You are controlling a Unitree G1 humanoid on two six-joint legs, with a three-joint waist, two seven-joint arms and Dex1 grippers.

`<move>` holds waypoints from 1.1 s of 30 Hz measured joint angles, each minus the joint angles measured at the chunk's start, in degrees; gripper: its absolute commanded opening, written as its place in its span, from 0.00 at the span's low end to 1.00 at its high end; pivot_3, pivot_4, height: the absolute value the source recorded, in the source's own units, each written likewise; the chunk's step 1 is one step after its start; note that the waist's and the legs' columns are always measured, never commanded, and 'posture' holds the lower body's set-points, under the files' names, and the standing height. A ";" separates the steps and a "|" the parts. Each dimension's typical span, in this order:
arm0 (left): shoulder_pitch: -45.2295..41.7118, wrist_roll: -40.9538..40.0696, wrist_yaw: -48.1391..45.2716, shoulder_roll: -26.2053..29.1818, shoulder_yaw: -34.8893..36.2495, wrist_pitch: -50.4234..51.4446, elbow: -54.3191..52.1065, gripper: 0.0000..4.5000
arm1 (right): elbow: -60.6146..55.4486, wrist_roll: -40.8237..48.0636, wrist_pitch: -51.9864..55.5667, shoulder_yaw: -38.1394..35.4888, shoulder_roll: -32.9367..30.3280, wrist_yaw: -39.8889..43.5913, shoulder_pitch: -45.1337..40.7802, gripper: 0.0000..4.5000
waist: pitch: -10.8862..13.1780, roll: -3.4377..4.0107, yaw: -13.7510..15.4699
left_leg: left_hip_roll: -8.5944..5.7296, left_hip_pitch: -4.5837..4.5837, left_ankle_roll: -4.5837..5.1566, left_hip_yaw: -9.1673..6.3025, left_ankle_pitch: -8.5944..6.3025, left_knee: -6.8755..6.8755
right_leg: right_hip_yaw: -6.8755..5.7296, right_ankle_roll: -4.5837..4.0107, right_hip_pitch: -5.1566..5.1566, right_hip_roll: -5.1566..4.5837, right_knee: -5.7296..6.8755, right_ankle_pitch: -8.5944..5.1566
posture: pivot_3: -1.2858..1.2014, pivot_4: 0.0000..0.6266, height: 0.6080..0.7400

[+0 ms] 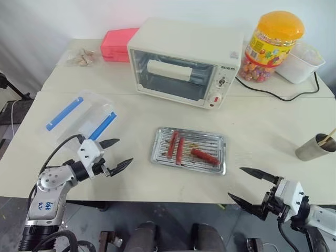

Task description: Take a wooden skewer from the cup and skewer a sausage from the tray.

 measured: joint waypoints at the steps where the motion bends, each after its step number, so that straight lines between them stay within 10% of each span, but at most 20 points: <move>1: 0.27 -0.08 -0.10 0.00 0.00 0.13 0.00 1.00 | 0.00 0.00 0.01 -0.14 0.00 -0.15 0.04 0.99 | 0.00 0.00 0.00 | 0.00 -0.01 0.00 0.01 0.00 0.00 | 0.01 0.00 -0.01 0.00 0.01 0.00 | 0.52 0.24 1.00; 9: 0.05 -7.93 -4.54 0.42 -0.23 5.44 -5.53 1.00 | -3.66 1.83 2.42 -5.06 0.41 -5.05 4.60 0.99 | 0.00 0.01 0.37 | -0.03 -0.08 0.00 -0.01 0.00 0.03 | 0.14 0.00 -0.05 -0.03 0.03 0.00 | 0.52 0.24 1.00; 23: -13.41 -16.12 -16.08 -1.61 -12.43 17.43 -9.63 1.00 | -1.43 8.97 4.70 -42.05 4.68 -7.18 29.16 0.99 | -0.03 0.00 -0.22 | 0.26 0.14 -0.03 0.66 -0.03 -0.12 | 0.86 0.03 -0.13 0.31 -0.17 0.01 | 0.52 0.24 1.00; 33: -13.30 -13.12 -14.49 -5.02 -13.60 14.49 -7.06 1.00 | -2.35 9.53 32.82 -51.09 -26.44 -9.95 23.27 0.99 | -0.03 0.02 -0.65 | 0.89 0.46 -0.08 1.51 -0.12 -0.08 | 1.49 0.26 -0.15 0.68 -0.41 0.13 | 0.52 0.24 1.00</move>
